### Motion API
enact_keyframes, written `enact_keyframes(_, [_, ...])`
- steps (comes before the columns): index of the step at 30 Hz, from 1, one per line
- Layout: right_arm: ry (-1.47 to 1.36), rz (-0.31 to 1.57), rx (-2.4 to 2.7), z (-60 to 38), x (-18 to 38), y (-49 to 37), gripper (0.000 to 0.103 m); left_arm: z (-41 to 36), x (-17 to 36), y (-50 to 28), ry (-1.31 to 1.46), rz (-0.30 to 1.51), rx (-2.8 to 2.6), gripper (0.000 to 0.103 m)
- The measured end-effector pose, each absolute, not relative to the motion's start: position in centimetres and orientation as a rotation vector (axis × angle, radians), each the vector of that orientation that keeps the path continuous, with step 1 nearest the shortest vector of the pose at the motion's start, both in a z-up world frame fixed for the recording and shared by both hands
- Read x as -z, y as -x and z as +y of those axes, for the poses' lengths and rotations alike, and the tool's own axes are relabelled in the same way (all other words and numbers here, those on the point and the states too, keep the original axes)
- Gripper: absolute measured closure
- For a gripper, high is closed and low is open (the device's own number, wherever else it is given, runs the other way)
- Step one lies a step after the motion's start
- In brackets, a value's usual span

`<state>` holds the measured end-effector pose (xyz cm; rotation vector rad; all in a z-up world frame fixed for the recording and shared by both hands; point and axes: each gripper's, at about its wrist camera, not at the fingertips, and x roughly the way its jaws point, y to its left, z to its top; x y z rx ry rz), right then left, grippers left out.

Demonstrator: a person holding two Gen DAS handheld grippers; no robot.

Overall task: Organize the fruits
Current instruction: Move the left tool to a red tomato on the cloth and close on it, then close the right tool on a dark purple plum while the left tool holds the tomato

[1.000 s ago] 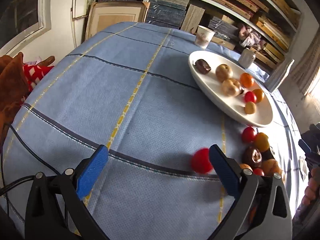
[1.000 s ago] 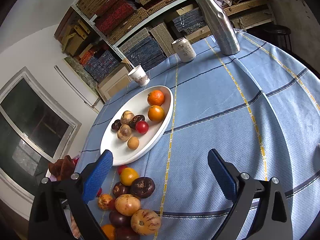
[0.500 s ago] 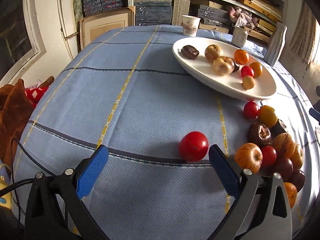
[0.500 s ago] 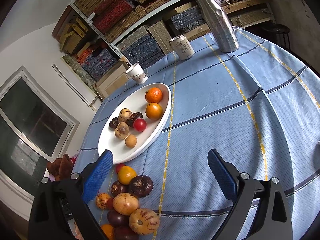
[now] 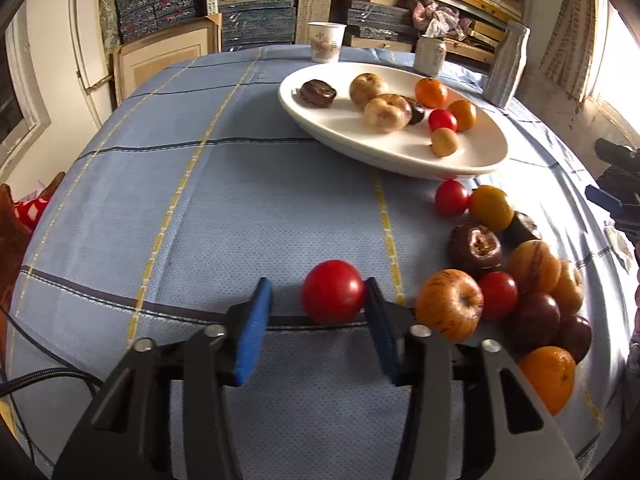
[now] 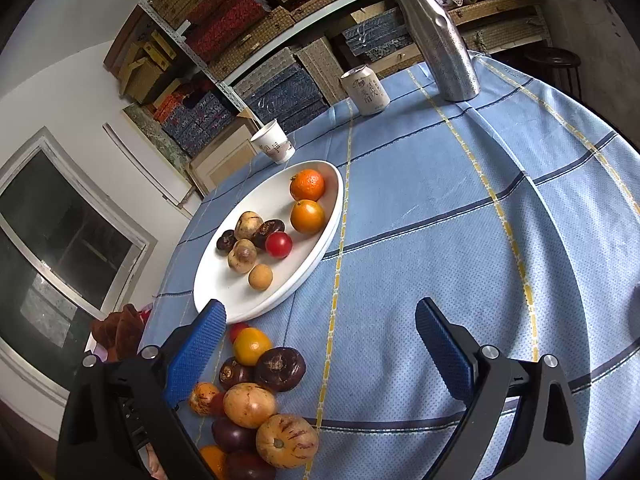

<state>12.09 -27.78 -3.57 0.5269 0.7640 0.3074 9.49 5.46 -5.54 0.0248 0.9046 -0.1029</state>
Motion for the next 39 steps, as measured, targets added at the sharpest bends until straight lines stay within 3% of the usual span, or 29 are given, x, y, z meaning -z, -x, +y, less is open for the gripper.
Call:
enact_keyframes(7, [-0.487, 0.779, -0.325, -27.0, 3.7, -12.2, 0.007, 4.7, 5.8, -9.7, -0.046, 0.914, 0.133, 0.072])
enact_keyframes(29, [-0.181, 1.059, -0.389, -20.2, 6.9, -15.3, 0.008, 5.9, 5.8, -10.0, -0.004, 0.919, 0.102, 0.072])
enact_keyframes(35, [-0.028, 1.087, -0.338, -18.9, 6.8, -15.8, 0.008, 5.7, 5.9, -9.9, -0.017, 0.921, 0.099, 0.072])
enact_keyframes(39, [0.098, 1.003, -0.233, -20.0, 5.8, -15.3, 0.008, 5.5, 5.9, -9.9, -0.025, 0.921, 0.098, 0.072])
